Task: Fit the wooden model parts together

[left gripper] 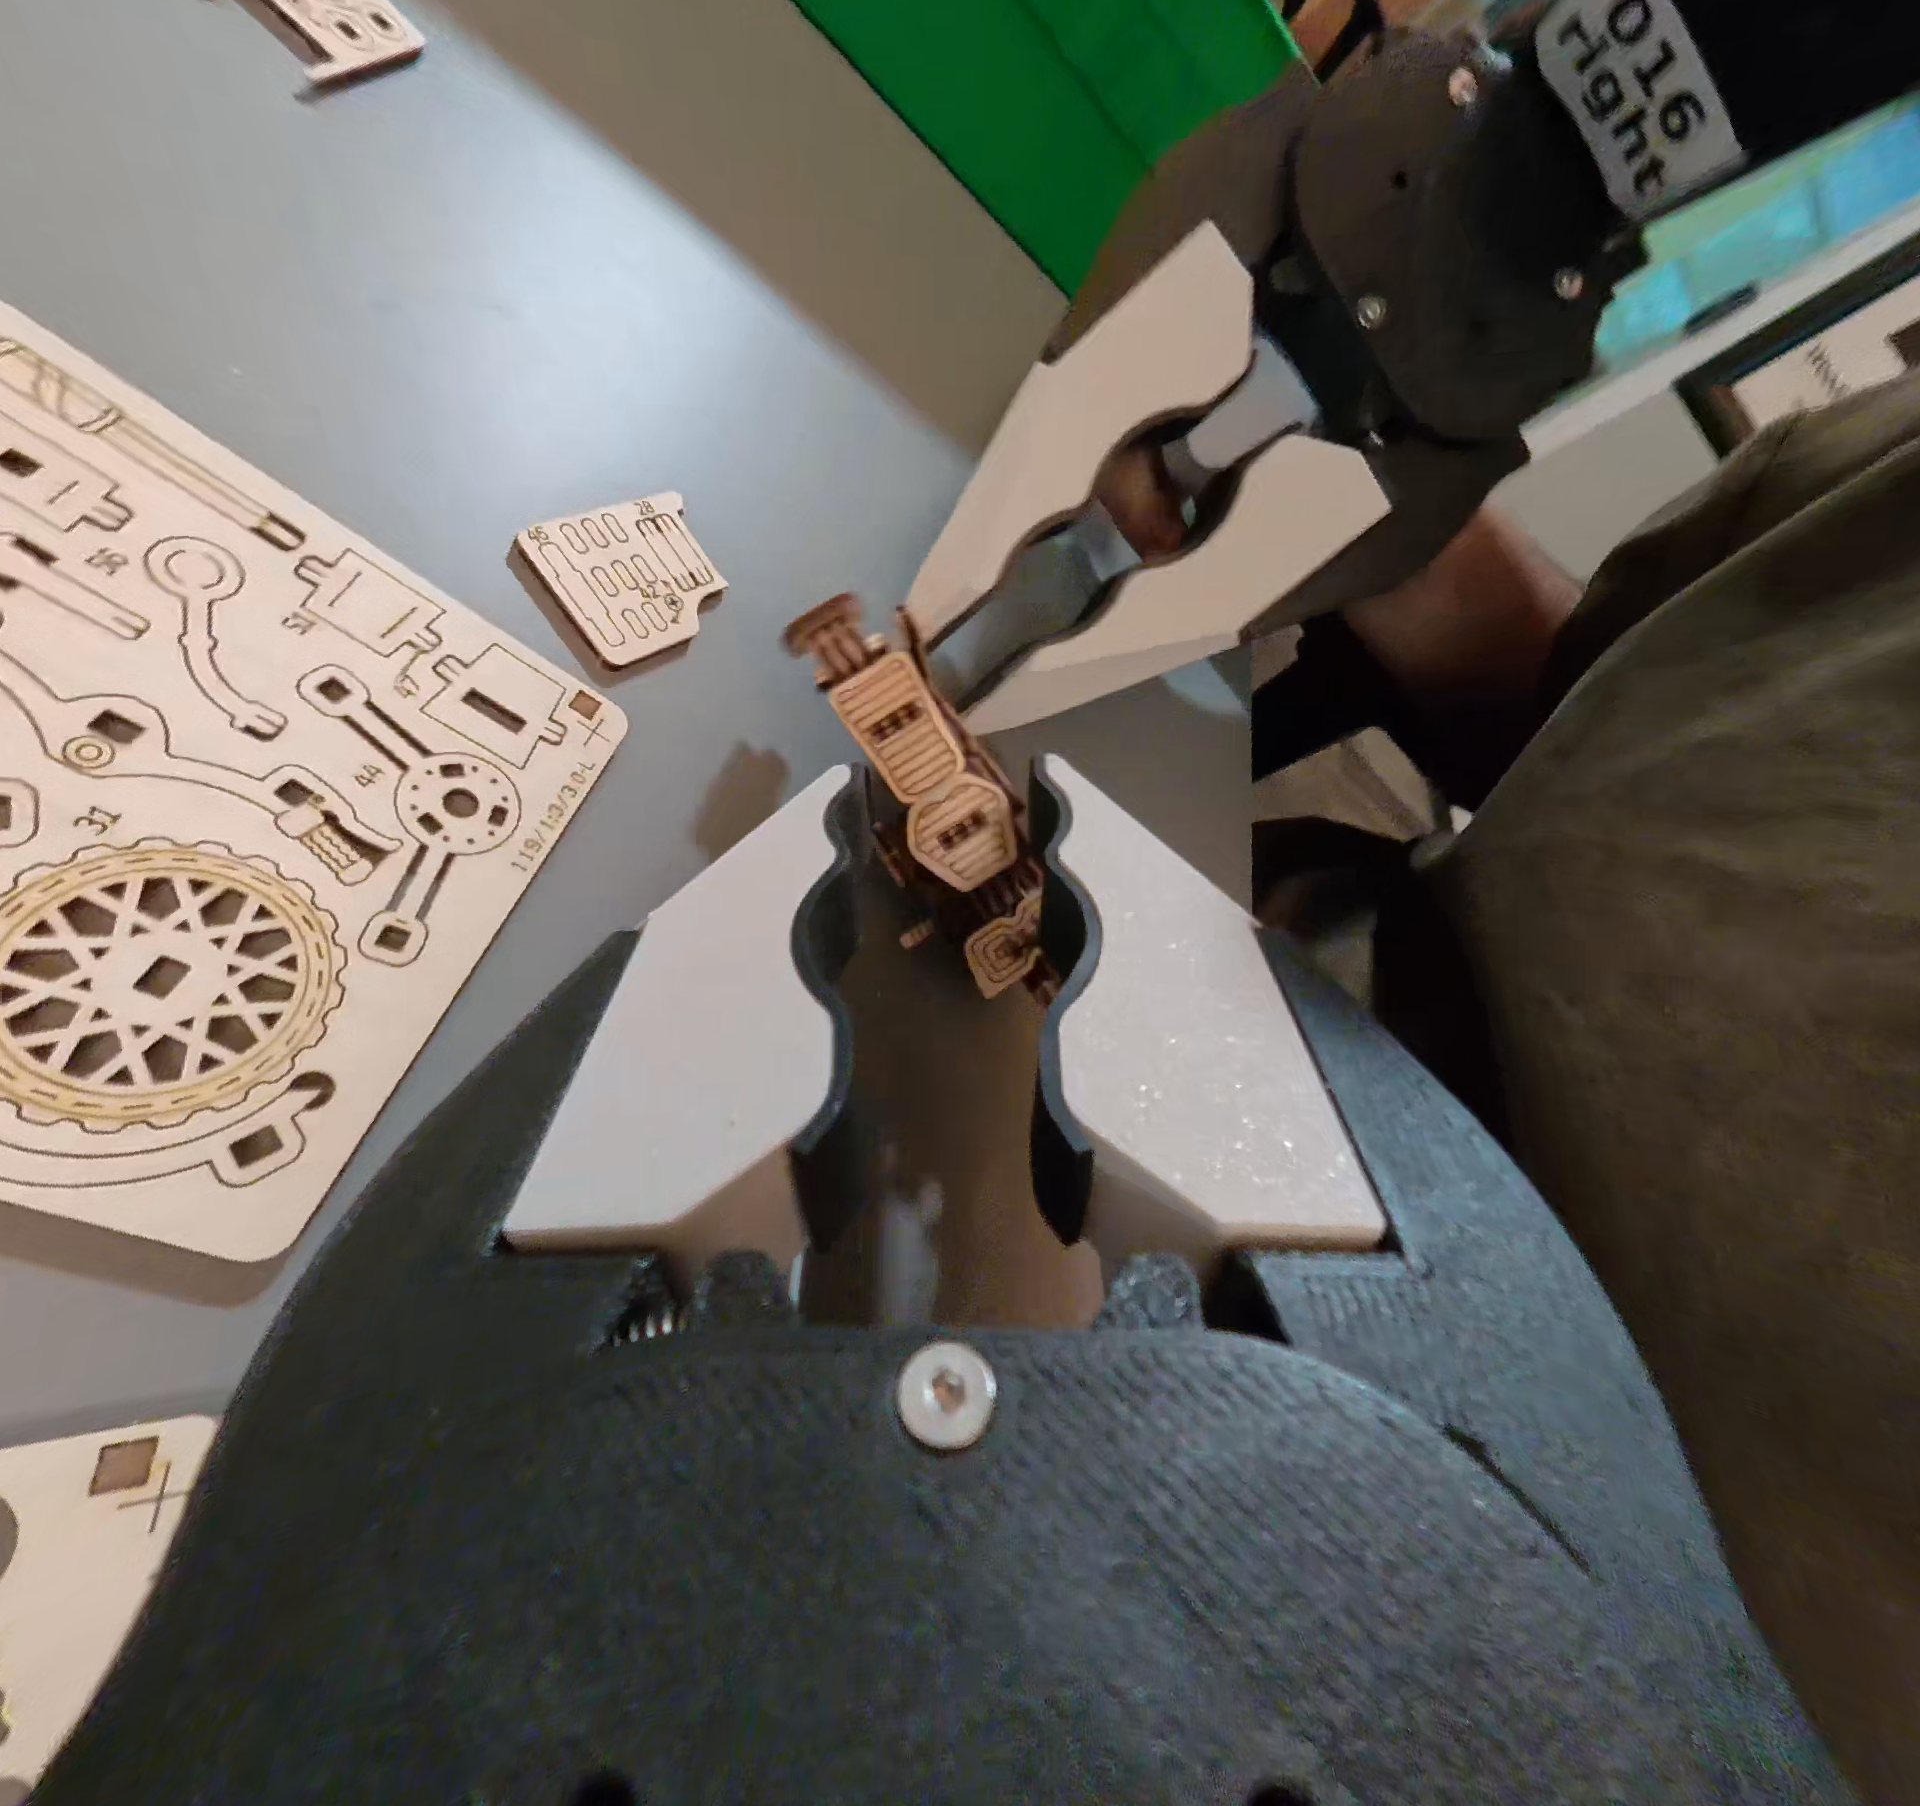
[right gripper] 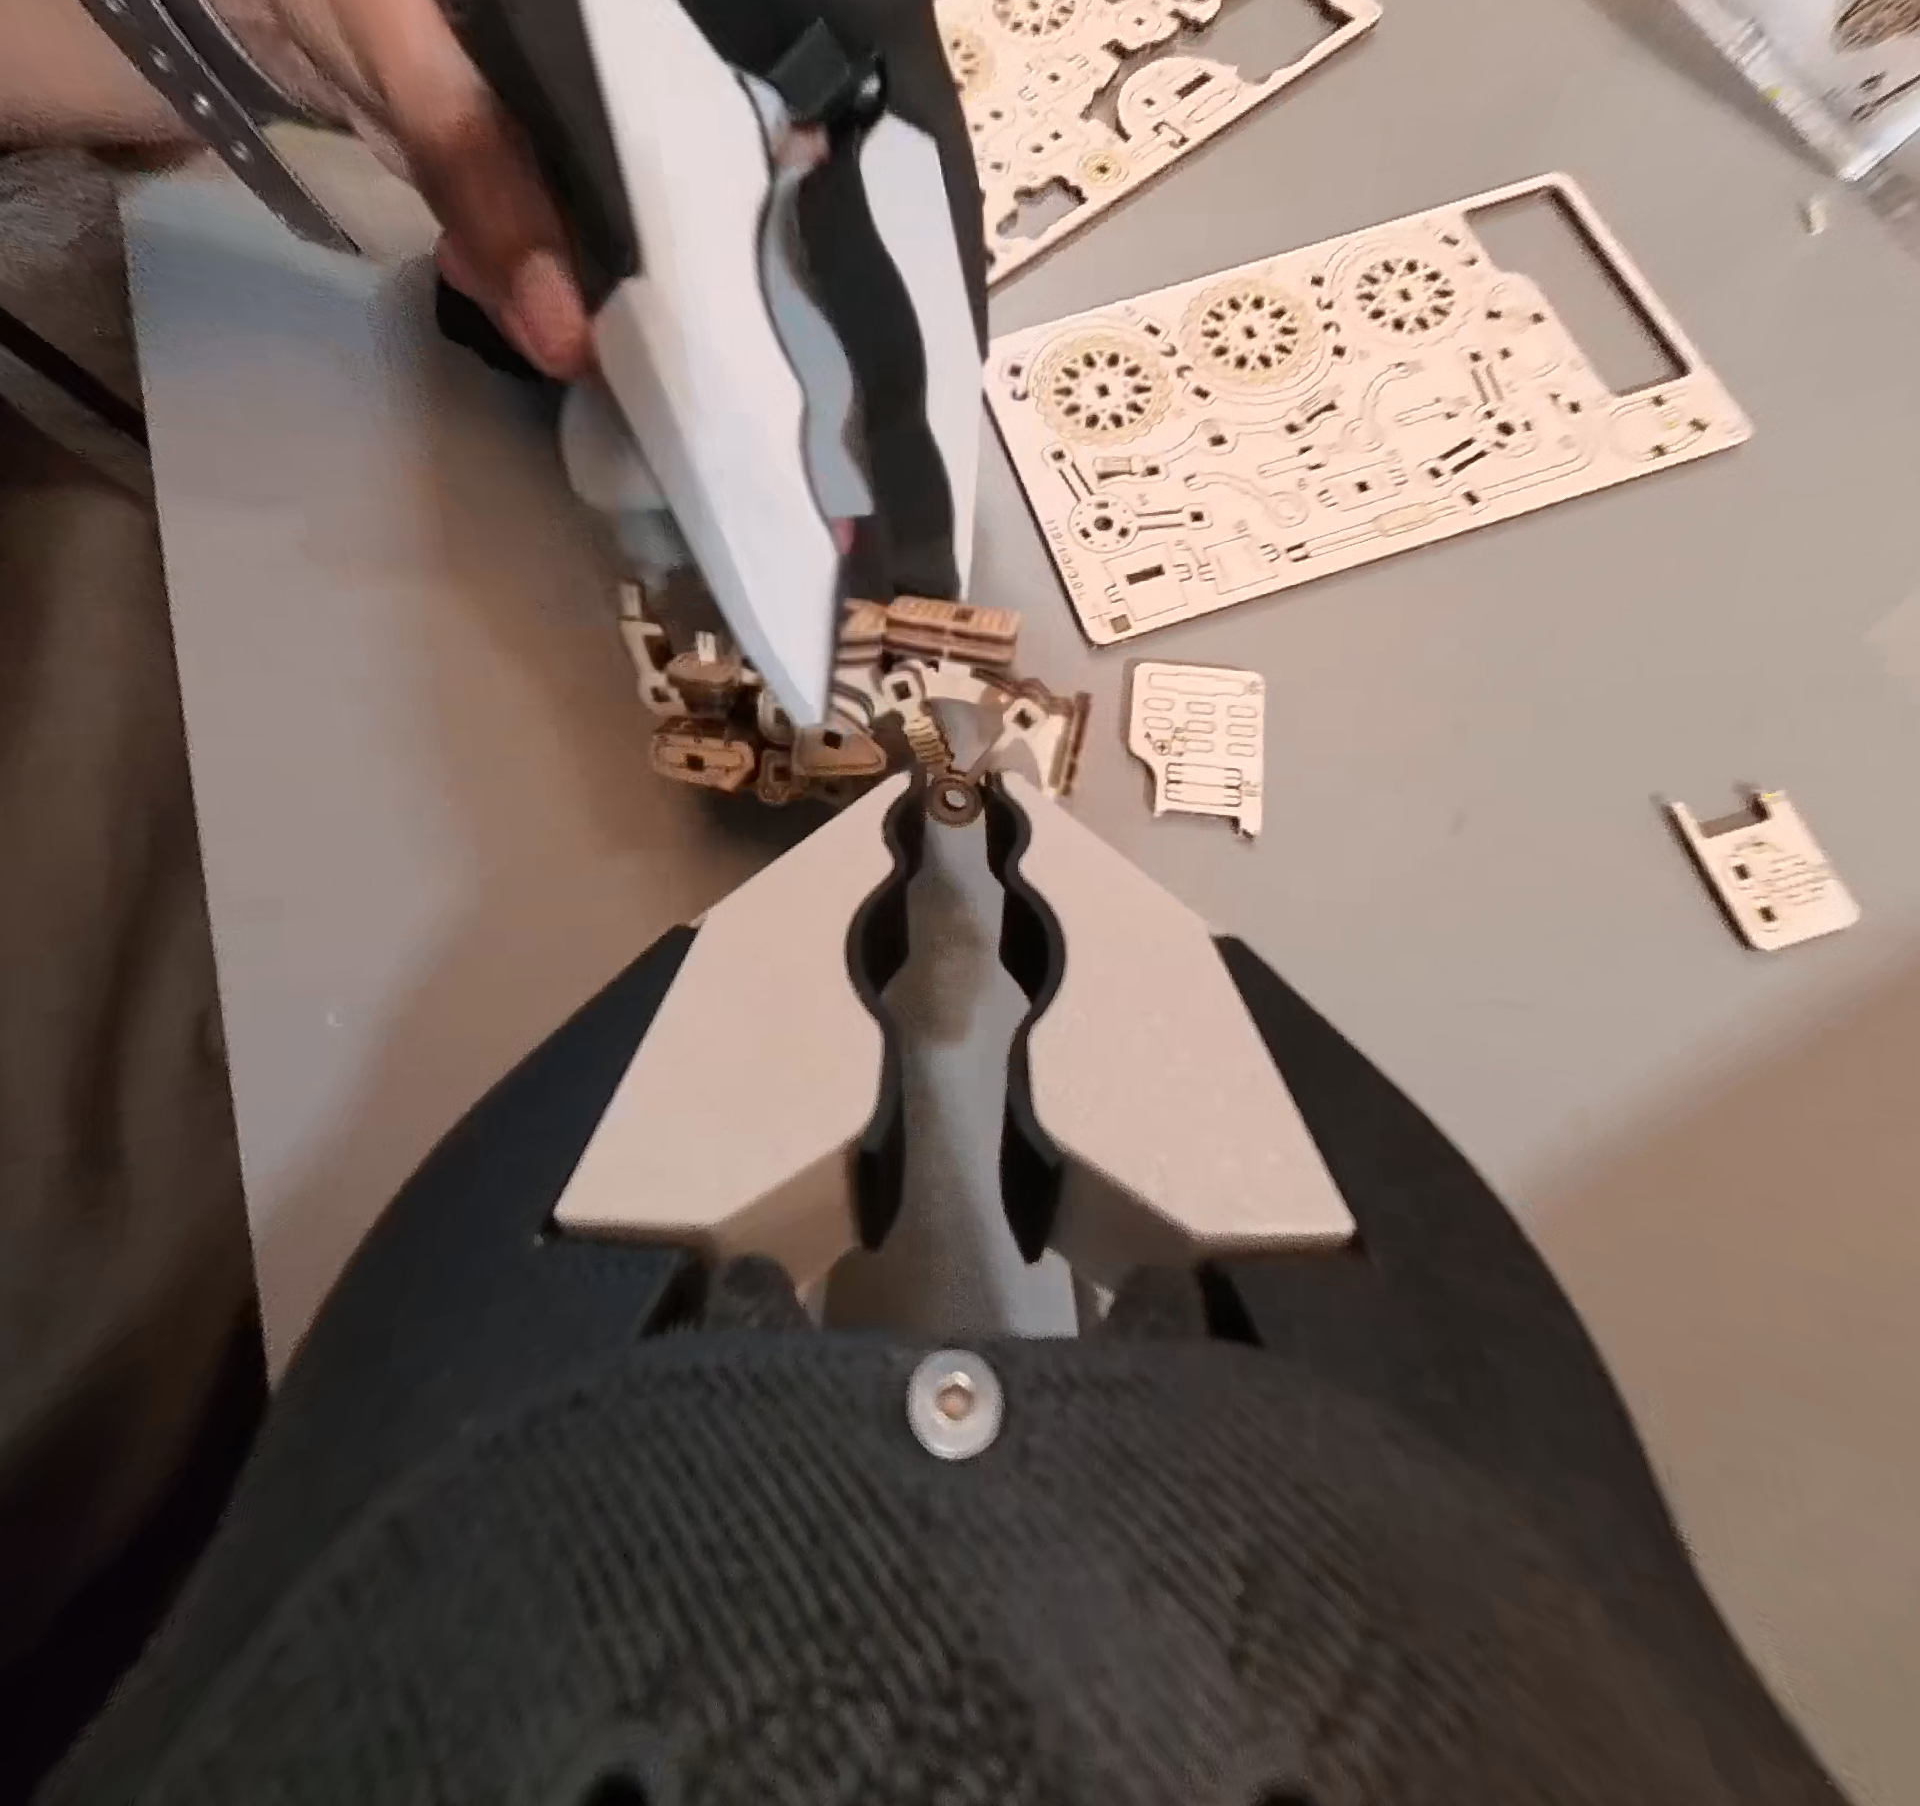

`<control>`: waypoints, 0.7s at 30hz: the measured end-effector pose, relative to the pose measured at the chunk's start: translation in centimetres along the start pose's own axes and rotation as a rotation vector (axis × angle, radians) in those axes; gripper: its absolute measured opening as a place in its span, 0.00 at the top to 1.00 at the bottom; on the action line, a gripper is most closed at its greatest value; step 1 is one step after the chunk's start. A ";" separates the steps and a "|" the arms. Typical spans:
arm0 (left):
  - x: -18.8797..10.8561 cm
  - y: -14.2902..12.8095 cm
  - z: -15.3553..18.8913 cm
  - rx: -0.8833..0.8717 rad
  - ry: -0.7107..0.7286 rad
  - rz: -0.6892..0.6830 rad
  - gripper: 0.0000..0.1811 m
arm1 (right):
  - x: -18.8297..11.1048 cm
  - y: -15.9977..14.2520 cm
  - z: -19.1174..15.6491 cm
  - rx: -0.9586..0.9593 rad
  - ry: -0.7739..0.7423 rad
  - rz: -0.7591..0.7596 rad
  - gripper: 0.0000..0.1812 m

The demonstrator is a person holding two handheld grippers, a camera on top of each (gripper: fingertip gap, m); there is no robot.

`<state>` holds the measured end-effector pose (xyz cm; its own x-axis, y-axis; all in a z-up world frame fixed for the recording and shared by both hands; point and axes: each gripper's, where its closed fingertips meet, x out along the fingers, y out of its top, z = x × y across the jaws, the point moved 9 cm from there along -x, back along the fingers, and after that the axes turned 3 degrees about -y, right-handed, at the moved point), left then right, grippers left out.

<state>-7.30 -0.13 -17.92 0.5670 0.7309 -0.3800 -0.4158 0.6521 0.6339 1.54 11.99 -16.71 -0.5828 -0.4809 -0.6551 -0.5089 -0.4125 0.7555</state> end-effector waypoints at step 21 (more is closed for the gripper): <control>0.0 1.7 -0.1 -0.042 0.274 -0.146 0.81 | 1.5 0.0 0.0 0.064 0.096 0.009 0.95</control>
<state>-8.09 0.99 -16.83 0.4122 0.6520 -0.6364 -0.3759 0.7580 0.5331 0.68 11.34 -17.70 -0.5258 -0.5575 -0.6424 -0.5448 -0.3592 0.7577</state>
